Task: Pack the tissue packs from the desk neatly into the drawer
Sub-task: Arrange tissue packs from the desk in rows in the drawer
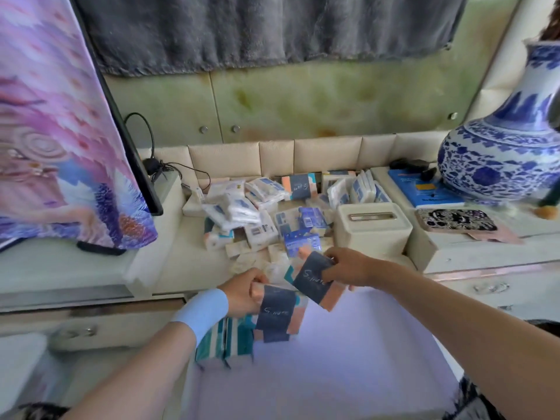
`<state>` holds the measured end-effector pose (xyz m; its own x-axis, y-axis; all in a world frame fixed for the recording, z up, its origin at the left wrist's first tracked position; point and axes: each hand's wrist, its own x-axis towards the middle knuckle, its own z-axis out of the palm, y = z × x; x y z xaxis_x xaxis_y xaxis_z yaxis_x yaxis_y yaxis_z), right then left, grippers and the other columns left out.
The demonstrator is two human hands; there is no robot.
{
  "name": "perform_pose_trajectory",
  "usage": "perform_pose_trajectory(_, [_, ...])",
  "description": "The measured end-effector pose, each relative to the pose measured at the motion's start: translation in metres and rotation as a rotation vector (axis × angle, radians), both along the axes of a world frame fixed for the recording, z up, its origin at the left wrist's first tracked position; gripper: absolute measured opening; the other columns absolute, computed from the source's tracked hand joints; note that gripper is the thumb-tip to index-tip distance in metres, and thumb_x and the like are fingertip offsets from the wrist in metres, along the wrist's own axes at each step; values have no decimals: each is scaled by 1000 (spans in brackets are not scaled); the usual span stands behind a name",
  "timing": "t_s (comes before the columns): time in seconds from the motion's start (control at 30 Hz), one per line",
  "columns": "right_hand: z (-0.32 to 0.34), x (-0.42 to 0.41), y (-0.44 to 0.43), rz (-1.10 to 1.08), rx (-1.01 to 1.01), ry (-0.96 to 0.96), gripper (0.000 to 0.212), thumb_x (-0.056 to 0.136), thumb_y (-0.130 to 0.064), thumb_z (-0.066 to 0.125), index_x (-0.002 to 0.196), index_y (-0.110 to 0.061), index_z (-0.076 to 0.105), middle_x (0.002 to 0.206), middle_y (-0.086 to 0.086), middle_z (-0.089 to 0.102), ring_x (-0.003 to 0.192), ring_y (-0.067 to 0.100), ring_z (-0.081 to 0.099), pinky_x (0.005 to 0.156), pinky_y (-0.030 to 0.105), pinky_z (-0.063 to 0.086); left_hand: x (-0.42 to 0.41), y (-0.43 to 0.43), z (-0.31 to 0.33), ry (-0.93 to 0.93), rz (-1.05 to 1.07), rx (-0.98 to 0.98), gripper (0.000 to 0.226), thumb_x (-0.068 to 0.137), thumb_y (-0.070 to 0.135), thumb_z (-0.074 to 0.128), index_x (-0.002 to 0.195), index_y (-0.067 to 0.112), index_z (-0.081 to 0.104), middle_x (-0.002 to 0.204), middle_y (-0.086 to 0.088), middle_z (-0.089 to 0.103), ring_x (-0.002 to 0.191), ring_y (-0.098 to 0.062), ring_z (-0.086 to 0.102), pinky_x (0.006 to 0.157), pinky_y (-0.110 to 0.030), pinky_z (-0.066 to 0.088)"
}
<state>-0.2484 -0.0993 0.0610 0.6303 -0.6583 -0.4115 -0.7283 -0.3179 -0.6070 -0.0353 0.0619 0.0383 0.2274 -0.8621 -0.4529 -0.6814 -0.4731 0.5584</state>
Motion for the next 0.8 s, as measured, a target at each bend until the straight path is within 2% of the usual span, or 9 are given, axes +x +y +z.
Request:
perform_pose_trajectory(0.07, [-15, -6, 15, 77, -36, 100, 23, 78, -25, 65, 97, -16, 54, 91, 4, 61, 74, 21, 58, 50, 28, 48, -13, 9, -12, -48, -48, 31, 40, 80, 15, 65, 111, 32, 47, 100, 3, 56, 88, -16, 54, 65, -23, 43])
perform_pose_trajectory(0.13, [-25, -11, 26, 149, -85, 197, 27, 80, -29, 65, 102, -18, 53, 99, 5, 62, 80, 21, 61, 56, 31, 52, -24, 12, -26, -103, -89, 68, 39, 79, 16, 62, 105, 40, 45, 104, 3, 57, 91, -18, 57, 75, -28, 49])
perform_pose_trajectory(0.23, [-40, -14, 31, 211, -96, 292, 32, 80, -31, 66, 107, -19, 53, 107, 6, 64, 94, 25, 65, 61, 32, 55, -36, 13, -45, -141, -162, 130, 49, 79, 17, 63, 117, 41, 46, 116, 6, 58, 100, -20, 60, 88, -34, 51])
perform_pose_trajectory(0.33, [-53, -16, 28, 260, -142, 392, 43, 82, -33, 66, 119, -18, 52, 113, 5, 62, 101, 23, 61, 72, 32, 52, -47, 11, -62, -191, -256, 128, 46, 78, 21, 66, 115, 43, 51, 120, 8, 59, 102, -21, 61, 87, -32, 51])
perform_pose_trajectory(0.4, [-61, -17, 26, 284, -189, 432, 47, 82, -33, 67, 123, -18, 49, 117, 4, 61, 102, 22, 58, 77, 29, 46, -50, 10, -72, -289, -333, 136, 45, 78, 23, 67, 119, 34, 53, 123, 4, 56, 108, -24, 58, 90, -35, 50])
perform_pose_trajectory(0.47, [-72, -17, 23, 285, -205, 455, 51, 83, -34, 68, 126, -18, 47, 119, 5, 60, 100, 21, 56, 78, 29, 45, -47, 8, -80, -476, -404, 97, 52, 79, 32, 66, 129, 29, 50, 129, 2, 50, 119, -25, 50, 95, -37, 47])
perform_pose_trajectory(0.53, [-84, -16, 20, 274, -226, 467, 54, 83, -35, 68, 128, -19, 44, 117, 5, 60, 97, 20, 56, 80, 30, 47, -43, 6, -88, -561, -430, 40, 60, 81, 37, 65, 136, 27, 45, 134, 0, 43, 125, -25, 43, 99, -37, 43])
perform_pose_trajectory(0.7, [-111, -19, 12, 293, -387, 492, 53, 88, -40, 64, 131, -22, 40, 119, 5, 60, 102, 24, 59, 76, 31, 45, -39, 5, -104, -424, -381, -7, 58, 86, 27, 67, 138, 24, 41, 134, 0, 36, 124, -25, 45, 101, -38, 42])
perform_pose_trajectory(0.8, [-125, -22, 8, 269, -445, 519, 53, 90, -33, 61, 135, -26, 35, 118, 4, 57, 103, 26, 61, 71, 32, 41, -37, 6, -110, -548, -427, 23, 59, 85, 26, 66, 136, 19, 39, 134, -3, 35, 124, -25, 40, 97, -37, 44])
